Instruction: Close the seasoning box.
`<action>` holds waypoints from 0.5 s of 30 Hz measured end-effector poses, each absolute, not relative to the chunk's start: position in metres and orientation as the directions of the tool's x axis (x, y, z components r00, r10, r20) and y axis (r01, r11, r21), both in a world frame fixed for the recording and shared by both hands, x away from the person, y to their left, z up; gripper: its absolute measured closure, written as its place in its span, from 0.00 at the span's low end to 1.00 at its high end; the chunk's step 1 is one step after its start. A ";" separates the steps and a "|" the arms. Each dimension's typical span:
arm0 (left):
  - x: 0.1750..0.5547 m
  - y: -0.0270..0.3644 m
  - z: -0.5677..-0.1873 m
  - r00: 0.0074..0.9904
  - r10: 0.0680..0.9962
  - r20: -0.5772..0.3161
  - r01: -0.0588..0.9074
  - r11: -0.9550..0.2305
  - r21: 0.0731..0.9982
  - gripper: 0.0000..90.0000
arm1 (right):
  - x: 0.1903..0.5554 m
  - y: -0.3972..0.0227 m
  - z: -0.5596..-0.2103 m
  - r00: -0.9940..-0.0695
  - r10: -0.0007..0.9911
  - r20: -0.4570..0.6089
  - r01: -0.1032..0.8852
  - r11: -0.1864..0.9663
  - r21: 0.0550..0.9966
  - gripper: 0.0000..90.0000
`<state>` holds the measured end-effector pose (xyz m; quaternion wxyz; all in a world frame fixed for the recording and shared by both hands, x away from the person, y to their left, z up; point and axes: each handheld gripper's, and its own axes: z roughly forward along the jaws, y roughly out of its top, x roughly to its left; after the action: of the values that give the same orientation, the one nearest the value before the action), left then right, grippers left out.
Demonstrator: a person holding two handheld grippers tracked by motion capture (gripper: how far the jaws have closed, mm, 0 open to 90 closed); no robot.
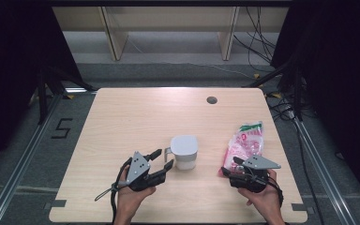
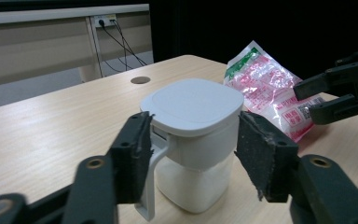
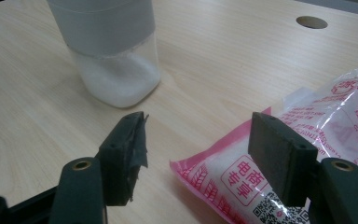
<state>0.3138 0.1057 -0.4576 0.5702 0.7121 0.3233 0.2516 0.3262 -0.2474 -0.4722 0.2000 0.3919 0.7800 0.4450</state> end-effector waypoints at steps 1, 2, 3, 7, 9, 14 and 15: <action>0.313 0.106 -0.458 0.665 0.747 -0.008 0.174 -0.144 0.974 0.44 | 0.327 -0.248 -0.472 -0.617 0.786 0.029 0.427 0.304 0.852 0.42; 0.312 0.105 -0.459 0.665 0.746 -0.015 0.179 -0.140 0.974 0.44 | 0.325 -0.246 -0.472 -0.611 0.790 0.052 0.445 0.289 0.848 0.42; 0.311 0.105 -0.460 0.664 0.747 -0.020 0.186 -0.140 0.972 0.42 | 0.326 -0.246 -0.473 -0.614 0.788 0.049 0.441 0.291 0.849 0.42; 0.309 0.106 -0.463 0.665 0.747 -0.012 0.188 -0.152 0.970 0.38 | 0.327 -0.247 -0.473 -0.624 0.781 0.028 0.427 0.311 0.849 0.42; 0.308 0.106 -0.464 0.662 0.749 -0.019 0.200 -0.152 0.968 0.37 | 0.328 -0.247 -0.473 -0.625 0.780 0.032 0.428 0.309 0.849 0.42; 0.305 0.108 -0.465 0.655 0.755 -0.023 0.200 -0.144 0.969 0.35 | 0.330 -0.247 -0.475 -0.627 0.778 0.046 0.433 0.298 0.851 0.40; 0.305 0.108 -0.466 0.652 0.758 -0.024 0.199 -0.140 0.970 0.34 | 0.331 -0.248 -0.476 -0.634 0.772 0.043 0.426 0.303 0.852 0.38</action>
<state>0.3051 0.1084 -0.4655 0.5633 0.7133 0.3354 0.2478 0.3309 -0.2479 -0.4755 0.1918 0.3821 0.7840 0.4502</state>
